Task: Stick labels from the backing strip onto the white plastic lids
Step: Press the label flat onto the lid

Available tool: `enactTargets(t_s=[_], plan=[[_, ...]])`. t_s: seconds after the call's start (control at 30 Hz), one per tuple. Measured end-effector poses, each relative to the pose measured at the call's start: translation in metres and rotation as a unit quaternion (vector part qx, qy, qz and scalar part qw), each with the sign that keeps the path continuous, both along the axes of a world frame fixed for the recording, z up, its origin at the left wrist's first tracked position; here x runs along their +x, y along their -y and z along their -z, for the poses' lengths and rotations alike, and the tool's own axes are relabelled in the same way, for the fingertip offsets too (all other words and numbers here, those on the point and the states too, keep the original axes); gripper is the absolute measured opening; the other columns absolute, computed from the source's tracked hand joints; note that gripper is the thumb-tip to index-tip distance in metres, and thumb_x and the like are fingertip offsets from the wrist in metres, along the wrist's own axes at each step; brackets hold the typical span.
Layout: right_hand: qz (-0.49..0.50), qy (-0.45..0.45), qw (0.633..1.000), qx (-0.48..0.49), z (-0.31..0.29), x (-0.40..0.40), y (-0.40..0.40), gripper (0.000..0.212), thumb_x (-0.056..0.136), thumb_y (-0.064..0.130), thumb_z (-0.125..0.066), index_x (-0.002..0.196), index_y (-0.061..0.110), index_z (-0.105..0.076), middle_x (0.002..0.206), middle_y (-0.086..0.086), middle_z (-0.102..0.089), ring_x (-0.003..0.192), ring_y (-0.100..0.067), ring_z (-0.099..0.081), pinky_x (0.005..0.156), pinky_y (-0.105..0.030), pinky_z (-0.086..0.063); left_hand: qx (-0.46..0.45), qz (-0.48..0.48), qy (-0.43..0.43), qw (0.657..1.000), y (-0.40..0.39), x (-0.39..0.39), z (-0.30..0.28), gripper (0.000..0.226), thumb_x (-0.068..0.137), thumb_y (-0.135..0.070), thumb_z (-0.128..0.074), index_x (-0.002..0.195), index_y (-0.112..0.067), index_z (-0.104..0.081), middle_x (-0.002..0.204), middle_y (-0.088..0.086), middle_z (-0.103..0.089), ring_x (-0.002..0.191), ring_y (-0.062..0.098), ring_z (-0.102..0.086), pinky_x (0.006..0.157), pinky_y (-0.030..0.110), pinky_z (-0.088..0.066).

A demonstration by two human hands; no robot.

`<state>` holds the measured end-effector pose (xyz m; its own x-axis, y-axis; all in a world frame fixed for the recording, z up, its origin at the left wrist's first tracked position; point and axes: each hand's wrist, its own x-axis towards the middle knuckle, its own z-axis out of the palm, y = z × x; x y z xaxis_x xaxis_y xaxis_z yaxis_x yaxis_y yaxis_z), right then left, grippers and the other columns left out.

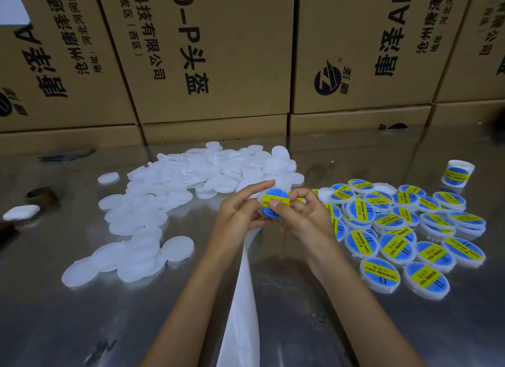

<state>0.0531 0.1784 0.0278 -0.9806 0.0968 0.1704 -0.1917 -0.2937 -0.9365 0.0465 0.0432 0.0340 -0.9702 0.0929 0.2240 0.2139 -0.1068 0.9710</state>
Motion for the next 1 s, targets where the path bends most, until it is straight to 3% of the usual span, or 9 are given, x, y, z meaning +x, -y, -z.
enactTargets(t_s=[0.17,0.57,0.8,0.9,1.0], plan=[[0.017,-0.004,1.0,0.006,0.001,-0.001,0.001,0.029,0.084,0.006,-0.076,0.087,0.014,-0.048,0.081,-0.007,-0.075,0.063,-0.008,-0.067,0.05,-0.013,-0.043,-0.004,0.003,-0.01,1.0,-0.003,0.003,0.0,0.04,0.099,0.003,-0.044,0.124,-0.016,-0.07,0.102,0.017,-0.076,0.099,0.033,-0.072,0.081,0.032,-0.061],[0.04,-0.004,0.999,0.017,0.006,-0.004,0.001,0.031,0.082,0.004,-0.077,0.084,0.014,-0.048,0.075,-0.002,-0.074,0.058,-0.006,-0.064,0.05,-0.012,-0.043,-0.016,-0.002,-0.022,1.0,-0.007,0.008,-0.004,0.042,0.097,0.01,-0.047,0.125,-0.012,-0.068,0.094,0.015,-0.076,0.082,0.016,-0.074,0.072,0.022,-0.058],[0.061,-0.014,0.997,0.034,0.009,-0.007,0.003,0.033,0.082,0.001,-0.075,0.079,0.016,-0.045,0.072,-0.006,-0.067,0.056,-0.007,-0.059,0.049,-0.013,-0.042,-0.063,-0.014,-0.048,0.997,-0.008,0.008,-0.003,0.036,0.099,0.005,-0.052,0.123,-0.015,-0.07,0.108,0.005,-0.076,0.092,0.015,-0.074,0.08,0.024,-0.058],[0.097,-0.025,0.992,0.071,0.013,-0.01,0.004,0.033,0.079,0.01,-0.081,0.077,0.016,-0.048,0.063,0.006,-0.06,0.057,-0.007,-0.056,0.054,-0.014,-0.046,-0.051,-0.017,-0.048,0.997,-0.008,0.007,-0.002,0.037,0.1,0.004,-0.052,0.123,-0.018,-0.07,0.096,-0.003,-0.078,0.088,0.011,-0.073,0.075,0.021,-0.057],[0.12,-0.013,0.986,0.113,0.017,-0.013,0.005,0.034,0.076,0.024,-0.083,0.078,0.018,-0.049,0.069,0.002,-0.056,0.062,-0.008,-0.056,0.057,-0.013,-0.045,-0.013,-0.012,-0.037,0.999,-0.007,0.007,-0.002,0.038,0.099,0.004,-0.051,0.124,-0.018,-0.069,0.081,0.001,-0.076,0.082,0.011,-0.073,0.073,0.021,-0.057]])
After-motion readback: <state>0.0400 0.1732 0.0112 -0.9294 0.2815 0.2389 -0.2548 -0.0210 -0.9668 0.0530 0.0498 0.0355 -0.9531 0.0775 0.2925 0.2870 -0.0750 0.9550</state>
